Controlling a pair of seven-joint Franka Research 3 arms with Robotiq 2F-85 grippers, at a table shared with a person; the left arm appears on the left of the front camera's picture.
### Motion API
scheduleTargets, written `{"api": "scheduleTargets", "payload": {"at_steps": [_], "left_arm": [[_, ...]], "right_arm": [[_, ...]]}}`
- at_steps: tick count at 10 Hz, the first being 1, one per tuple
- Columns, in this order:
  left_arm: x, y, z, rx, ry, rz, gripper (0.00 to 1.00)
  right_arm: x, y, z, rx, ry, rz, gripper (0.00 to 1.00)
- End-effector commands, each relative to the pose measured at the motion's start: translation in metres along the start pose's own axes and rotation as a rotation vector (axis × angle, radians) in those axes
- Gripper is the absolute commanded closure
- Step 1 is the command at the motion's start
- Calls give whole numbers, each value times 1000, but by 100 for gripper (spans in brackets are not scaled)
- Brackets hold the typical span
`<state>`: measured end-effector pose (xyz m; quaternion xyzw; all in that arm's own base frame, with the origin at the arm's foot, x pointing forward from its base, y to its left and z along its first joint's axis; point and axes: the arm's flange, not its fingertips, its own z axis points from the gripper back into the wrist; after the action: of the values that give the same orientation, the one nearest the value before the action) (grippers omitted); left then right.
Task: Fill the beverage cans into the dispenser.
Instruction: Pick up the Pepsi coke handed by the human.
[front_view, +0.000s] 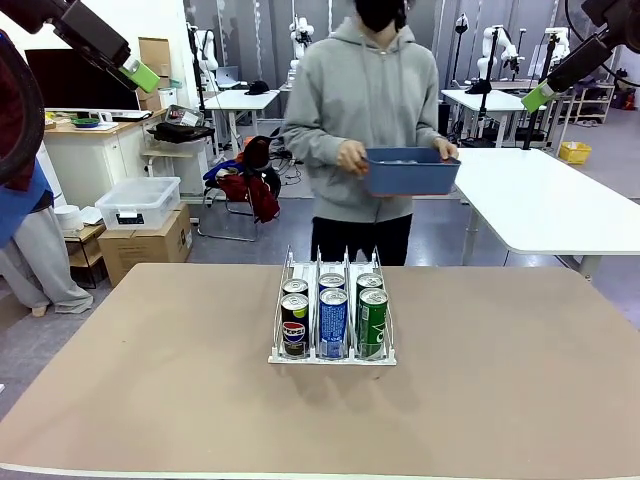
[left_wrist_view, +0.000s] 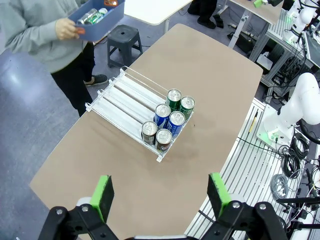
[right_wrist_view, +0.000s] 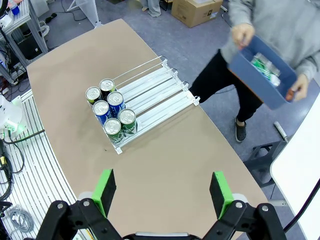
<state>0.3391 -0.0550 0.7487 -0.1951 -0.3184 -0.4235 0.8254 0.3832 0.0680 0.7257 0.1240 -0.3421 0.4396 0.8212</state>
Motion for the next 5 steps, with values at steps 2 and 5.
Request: {"api": "scheduleTargets", "payload": {"at_steps": [2,5], "left_arm": [[-1,1,2,3,-4,-3,0],[-1,1,2,3,-4,-3,0]], "right_arm": [[-1,0,1,9,-7,2,0],[-1,0,1,9,-7,2,0]]}}
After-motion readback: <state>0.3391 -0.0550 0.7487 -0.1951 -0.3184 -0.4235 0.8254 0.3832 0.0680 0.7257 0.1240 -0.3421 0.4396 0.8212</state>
